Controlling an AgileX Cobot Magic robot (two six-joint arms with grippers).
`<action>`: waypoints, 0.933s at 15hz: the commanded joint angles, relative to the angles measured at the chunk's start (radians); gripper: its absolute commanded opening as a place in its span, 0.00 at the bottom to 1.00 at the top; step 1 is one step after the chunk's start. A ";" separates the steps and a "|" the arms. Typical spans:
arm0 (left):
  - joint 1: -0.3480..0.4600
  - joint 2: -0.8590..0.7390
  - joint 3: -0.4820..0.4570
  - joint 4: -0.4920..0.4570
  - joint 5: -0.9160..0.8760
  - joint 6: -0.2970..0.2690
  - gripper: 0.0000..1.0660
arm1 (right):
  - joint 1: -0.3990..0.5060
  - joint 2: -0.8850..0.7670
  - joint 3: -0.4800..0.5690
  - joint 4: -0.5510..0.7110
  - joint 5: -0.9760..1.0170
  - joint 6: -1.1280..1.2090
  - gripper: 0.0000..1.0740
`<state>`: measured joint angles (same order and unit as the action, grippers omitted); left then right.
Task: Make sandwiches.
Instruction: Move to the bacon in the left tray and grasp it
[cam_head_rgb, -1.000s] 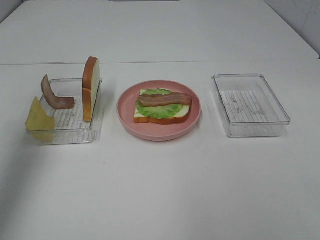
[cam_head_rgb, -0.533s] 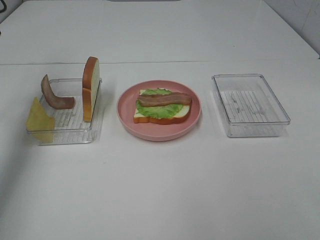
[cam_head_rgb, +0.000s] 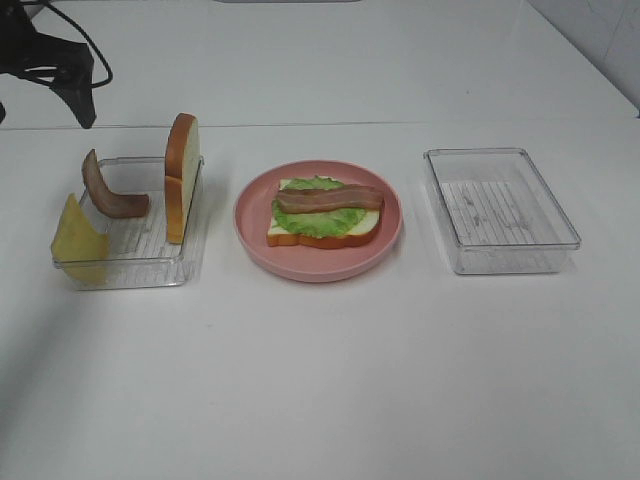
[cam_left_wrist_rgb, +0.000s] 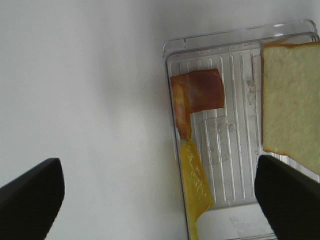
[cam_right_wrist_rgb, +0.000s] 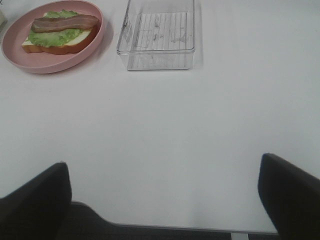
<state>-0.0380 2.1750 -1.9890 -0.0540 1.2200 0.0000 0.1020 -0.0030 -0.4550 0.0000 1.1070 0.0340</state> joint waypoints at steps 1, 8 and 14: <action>-0.021 0.056 -0.044 0.001 0.098 -0.013 0.88 | 0.002 -0.033 0.004 0.000 -0.007 -0.007 0.89; -0.026 0.161 -0.099 0.006 0.098 -0.016 0.85 | 0.002 -0.033 0.004 0.000 -0.007 -0.007 0.89; -0.026 0.199 -0.099 0.023 0.098 -0.016 0.85 | 0.002 -0.033 0.004 0.000 -0.007 -0.007 0.89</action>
<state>-0.0590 2.3730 -2.0830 -0.0340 1.2190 -0.0080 0.1020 -0.0030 -0.4550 0.0000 1.1070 0.0340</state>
